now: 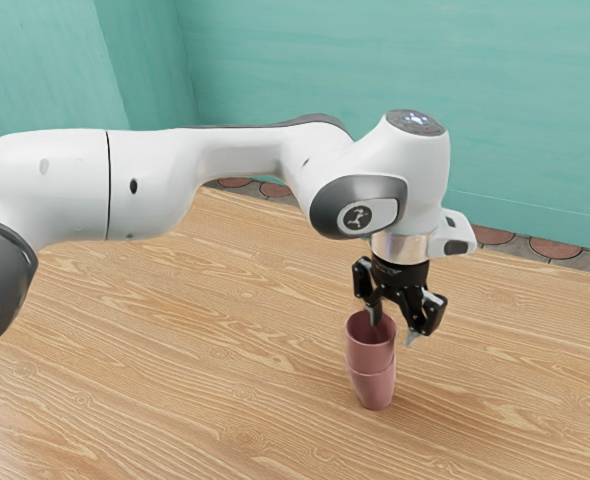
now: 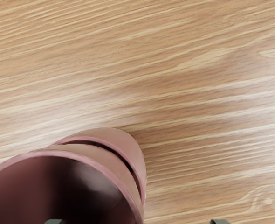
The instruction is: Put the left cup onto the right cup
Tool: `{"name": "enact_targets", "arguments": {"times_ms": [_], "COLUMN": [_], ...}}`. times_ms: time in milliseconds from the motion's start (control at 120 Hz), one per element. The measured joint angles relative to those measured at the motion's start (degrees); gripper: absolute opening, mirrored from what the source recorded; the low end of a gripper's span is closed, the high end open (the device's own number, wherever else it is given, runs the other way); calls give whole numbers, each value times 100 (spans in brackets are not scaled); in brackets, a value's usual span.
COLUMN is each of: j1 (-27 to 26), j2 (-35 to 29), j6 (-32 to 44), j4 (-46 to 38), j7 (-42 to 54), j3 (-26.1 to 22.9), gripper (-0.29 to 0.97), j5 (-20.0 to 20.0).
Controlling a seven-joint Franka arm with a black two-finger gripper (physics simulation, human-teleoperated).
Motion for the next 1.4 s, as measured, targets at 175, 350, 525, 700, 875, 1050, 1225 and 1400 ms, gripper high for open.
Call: {"name": "enact_targets", "arguments": {"times_ms": [175,350,525,700,875,1050,1225,1400], "j1": [10,39,44,47,45,44,54,158], "j2": [-54,-418,-895,-1191,-1336,-1377,-1383,-1582], "j6": [55,-24,-230,-643,-1120,-1458,-1608,-1675], "j4": [38,91,93,89,88,88,84,96], "j7": [-3,62,271,581,950,1442,2009,2457], "j3": [4,290,891,1573,2322,3127,3666,3891], "gripper": [56,63,66,67,68,68,68,68], "j5": [27,14,-190,-493,-866,-1301,-1540,-1596]}}
